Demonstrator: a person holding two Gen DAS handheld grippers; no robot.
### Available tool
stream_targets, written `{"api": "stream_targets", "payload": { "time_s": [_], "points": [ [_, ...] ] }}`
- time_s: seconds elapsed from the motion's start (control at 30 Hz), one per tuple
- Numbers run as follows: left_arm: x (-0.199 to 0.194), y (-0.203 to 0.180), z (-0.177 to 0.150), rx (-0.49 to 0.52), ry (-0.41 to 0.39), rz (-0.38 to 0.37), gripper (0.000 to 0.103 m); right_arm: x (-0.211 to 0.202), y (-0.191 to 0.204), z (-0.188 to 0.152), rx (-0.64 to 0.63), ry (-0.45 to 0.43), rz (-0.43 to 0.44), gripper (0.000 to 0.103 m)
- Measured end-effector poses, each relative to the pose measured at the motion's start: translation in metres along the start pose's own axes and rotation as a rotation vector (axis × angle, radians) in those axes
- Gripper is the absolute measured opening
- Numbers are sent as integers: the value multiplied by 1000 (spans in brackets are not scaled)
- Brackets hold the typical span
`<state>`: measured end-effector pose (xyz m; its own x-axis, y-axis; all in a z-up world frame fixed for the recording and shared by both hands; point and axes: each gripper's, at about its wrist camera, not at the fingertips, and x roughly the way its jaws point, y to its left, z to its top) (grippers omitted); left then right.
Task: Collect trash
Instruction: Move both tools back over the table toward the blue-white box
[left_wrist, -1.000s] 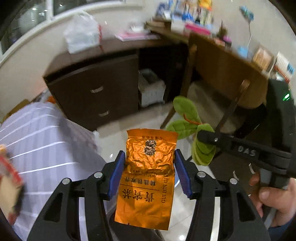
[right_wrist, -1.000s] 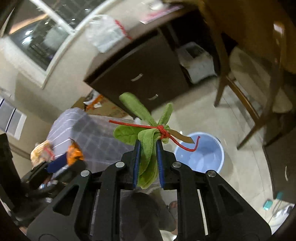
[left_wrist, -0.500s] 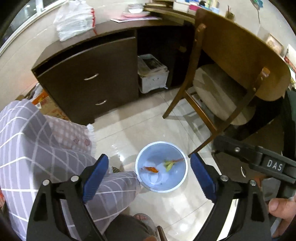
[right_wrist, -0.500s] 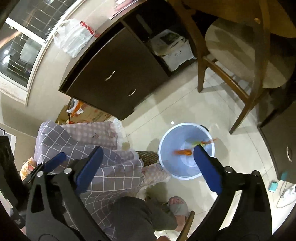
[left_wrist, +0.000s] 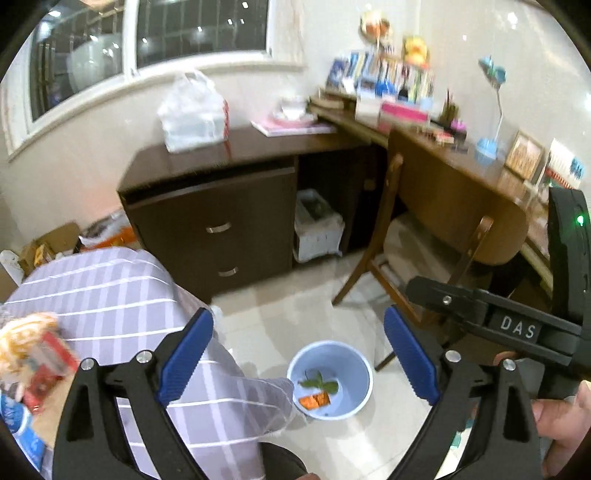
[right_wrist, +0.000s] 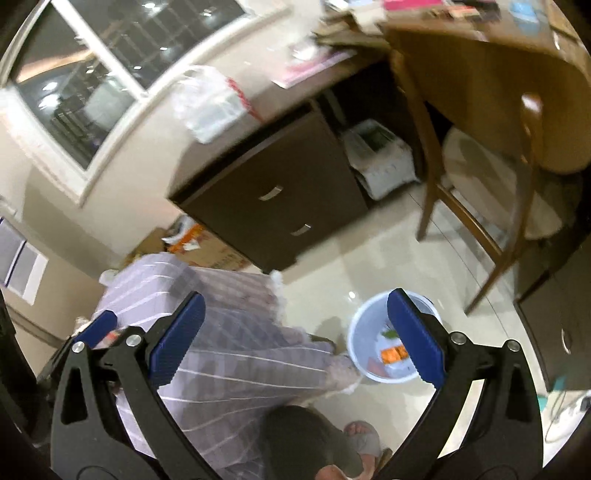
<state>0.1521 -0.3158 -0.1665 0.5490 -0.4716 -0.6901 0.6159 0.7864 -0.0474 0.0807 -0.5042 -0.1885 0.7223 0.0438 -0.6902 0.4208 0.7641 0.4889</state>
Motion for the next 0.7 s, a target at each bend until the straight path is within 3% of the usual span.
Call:
{"api": "stream_targets", "payload": {
  "time_s": [0.2, 0.33, 0.57, 0.7],
  "points": [
    [-71, 38, -9, -43, -126, 44, 94, -32, 81, -7, -143, -49, 72, 97],
    [-112, 76, -27, -72, -183, 113, 94, -39, 136, -26, -247, -40, 121, 97],
    [-162, 148, -79, -130, -197, 277, 94, -29, 222, -77, -426, 26, 175, 97],
    [-178, 195, -111, -198, -178, 328, 94, -18, 260, -113, -516, 79, 181, 97]
  ]
}}
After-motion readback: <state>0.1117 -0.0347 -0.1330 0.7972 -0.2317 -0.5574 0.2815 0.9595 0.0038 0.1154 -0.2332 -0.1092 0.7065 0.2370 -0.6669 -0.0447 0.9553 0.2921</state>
